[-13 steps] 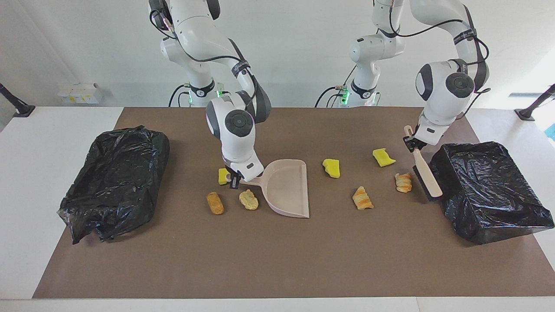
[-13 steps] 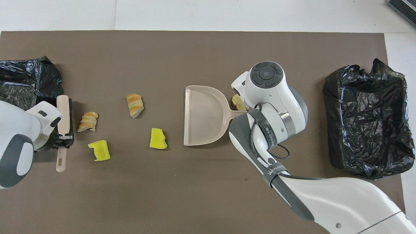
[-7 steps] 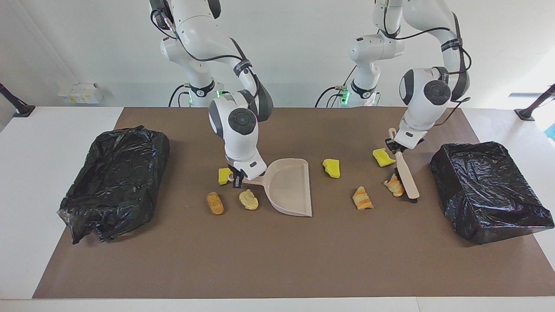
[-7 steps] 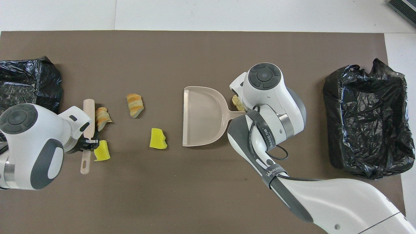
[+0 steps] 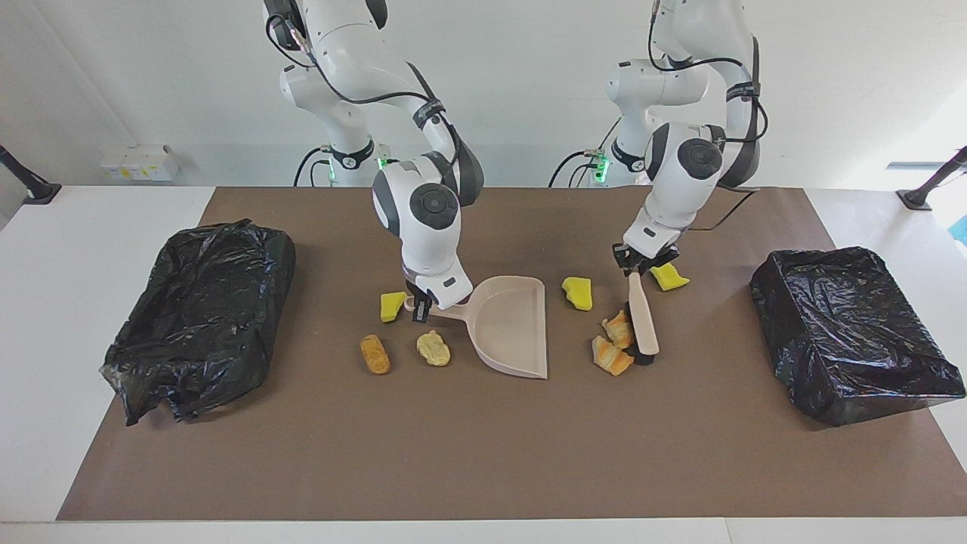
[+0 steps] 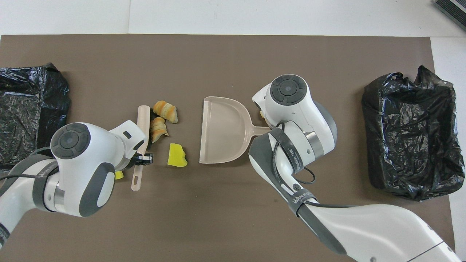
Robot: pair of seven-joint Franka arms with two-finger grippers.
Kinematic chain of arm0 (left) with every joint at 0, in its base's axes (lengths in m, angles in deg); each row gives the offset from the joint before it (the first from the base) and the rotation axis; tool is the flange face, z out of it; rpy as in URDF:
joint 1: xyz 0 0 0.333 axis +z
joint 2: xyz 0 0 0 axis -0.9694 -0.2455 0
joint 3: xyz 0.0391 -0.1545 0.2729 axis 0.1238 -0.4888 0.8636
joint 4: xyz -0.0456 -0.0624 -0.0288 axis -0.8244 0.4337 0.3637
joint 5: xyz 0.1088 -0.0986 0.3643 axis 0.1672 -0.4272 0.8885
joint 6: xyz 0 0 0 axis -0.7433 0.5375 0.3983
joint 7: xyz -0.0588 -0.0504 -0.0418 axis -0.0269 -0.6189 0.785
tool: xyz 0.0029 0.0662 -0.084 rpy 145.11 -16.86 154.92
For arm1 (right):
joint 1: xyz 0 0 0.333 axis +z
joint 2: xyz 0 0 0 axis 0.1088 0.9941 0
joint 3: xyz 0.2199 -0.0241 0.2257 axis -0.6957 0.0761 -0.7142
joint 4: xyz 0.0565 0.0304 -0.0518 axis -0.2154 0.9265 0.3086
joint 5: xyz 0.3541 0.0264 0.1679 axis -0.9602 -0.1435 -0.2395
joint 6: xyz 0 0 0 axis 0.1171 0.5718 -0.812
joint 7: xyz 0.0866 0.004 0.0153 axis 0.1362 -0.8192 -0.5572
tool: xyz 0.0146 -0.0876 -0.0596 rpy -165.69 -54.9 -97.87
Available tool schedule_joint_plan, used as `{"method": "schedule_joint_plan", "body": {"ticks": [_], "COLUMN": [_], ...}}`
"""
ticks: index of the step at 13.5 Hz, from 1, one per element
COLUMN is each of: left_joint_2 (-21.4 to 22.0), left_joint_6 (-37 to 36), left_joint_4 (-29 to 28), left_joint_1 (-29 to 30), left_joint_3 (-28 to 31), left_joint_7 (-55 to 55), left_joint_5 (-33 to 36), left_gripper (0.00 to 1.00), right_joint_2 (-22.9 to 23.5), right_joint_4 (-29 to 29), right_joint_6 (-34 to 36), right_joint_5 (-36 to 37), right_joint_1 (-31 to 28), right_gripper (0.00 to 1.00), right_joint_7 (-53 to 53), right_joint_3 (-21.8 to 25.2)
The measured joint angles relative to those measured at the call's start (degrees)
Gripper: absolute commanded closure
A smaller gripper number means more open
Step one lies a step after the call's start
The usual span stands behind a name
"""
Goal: Sweep and dump trash in bin
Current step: 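Sweep the bread and sponge pieces toward the dustpan with the left gripper, then push the gathered pieces into the dustpan with the brush in the left gripper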
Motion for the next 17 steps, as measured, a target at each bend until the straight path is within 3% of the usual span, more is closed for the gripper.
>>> {"method": "schedule_joint_plan", "body": {"ticks": [12, 17], "left_joint_2": [-0.4, 0.0], "left_joint_6": [3.6, -5.6], "left_joint_4": [4.3, 9.5], "left_joint_1": [-21.1, -22.0], "left_joint_3": [-0.2, 1.1], "left_joint_7": [4.1, 9.3], "left_joint_5": [-8.7, -8.7], "left_gripper": [1.0, 1.0], "right_joint_2": [-0.1, -0.1], "right_joint_4": [0.1, 0.1], "right_joint_6": [0.0, 0.0], "right_joint_5": [0.0, 0.0], "right_joint_1": [0.0, 0.0], "right_gripper": [1.0, 1.0], "right_joint_7": [0.0, 0.1], "right_joint_3": [0.1, 0.1]}}
